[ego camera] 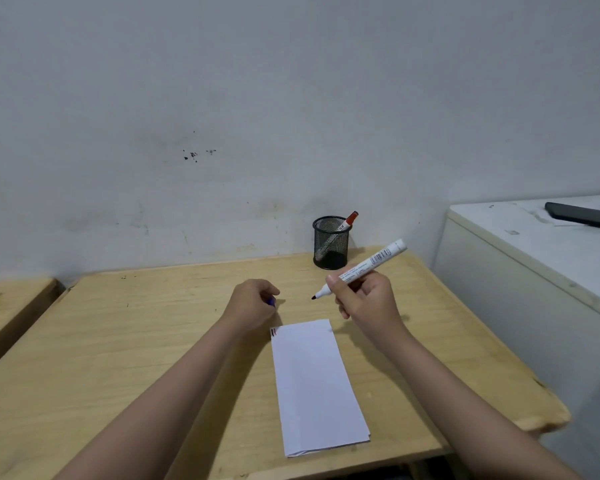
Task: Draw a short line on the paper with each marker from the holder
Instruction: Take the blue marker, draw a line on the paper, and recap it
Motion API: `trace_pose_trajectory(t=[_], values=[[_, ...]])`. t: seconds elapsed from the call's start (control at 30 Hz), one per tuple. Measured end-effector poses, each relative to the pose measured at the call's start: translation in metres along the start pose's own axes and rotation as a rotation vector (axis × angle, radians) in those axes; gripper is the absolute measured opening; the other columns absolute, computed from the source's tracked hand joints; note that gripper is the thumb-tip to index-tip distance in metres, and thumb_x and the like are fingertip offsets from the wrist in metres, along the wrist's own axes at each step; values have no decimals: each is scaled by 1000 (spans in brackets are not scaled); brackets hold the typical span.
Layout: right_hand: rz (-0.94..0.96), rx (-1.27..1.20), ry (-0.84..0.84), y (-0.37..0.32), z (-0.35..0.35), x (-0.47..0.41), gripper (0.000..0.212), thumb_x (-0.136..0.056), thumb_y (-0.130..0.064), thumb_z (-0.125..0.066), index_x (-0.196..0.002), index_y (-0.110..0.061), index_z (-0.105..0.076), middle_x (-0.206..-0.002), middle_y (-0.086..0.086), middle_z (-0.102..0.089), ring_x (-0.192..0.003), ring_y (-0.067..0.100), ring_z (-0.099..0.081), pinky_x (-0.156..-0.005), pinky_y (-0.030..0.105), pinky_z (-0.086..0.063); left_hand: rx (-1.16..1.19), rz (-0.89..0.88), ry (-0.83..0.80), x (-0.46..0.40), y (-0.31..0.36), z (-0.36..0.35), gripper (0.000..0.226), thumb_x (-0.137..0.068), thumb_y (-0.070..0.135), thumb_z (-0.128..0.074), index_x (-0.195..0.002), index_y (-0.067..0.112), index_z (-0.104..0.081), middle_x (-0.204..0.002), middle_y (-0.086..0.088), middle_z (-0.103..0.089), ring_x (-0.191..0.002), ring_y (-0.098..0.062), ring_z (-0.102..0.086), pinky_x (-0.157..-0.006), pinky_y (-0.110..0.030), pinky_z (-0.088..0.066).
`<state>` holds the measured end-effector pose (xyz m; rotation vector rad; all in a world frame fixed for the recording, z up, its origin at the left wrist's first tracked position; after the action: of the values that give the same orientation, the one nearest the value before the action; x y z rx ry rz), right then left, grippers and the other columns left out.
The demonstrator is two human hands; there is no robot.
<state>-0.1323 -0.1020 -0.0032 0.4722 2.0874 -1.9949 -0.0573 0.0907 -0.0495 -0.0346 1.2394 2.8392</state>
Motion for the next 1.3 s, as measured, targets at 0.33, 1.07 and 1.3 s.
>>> trace_pose_trajectory(t=[0.33,1.07,1.3], values=[[-66,-20,-2,17,-13,-1,6,-81,-9,-72,-75,-8,-70,-52,-9,-61,-45,5,-49,-45,19,-44,234,10,78,23,-18,0,39,-79,10,-66,-116,11,-55,-99,-7,-63,-76,-4,-59,-57,-8,-45],[-377,176,161,83,-58,-1,34,-79,-12,-69,-58,-15,-42,-57,12,-65,-51,20,-68,-51,35,-56,-136,-108,49,50,-31,-1,47,-47,63,-78,-87,38,-71,-92,15,-54,-95,-7,-51,-82,-32,-23],[-368,165,119,88,-58,-2,39,-75,-4,-64,-49,-21,-40,-44,2,-59,-44,17,-63,-50,33,-53,-122,-102,44,47,-34,0,47,-46,62,-79,-86,37,-73,-95,14,-56,-98,-7,-51,-82,-31,-20]])
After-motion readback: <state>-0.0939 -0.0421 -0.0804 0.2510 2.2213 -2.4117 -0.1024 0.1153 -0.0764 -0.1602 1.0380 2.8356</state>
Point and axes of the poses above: each hand's wrist, its own x-axis away from the middle knuckle, its own z-axis out of the back of the hand, y = z × x, the point moved 3 cm from there along -x, towards the middle knuckle
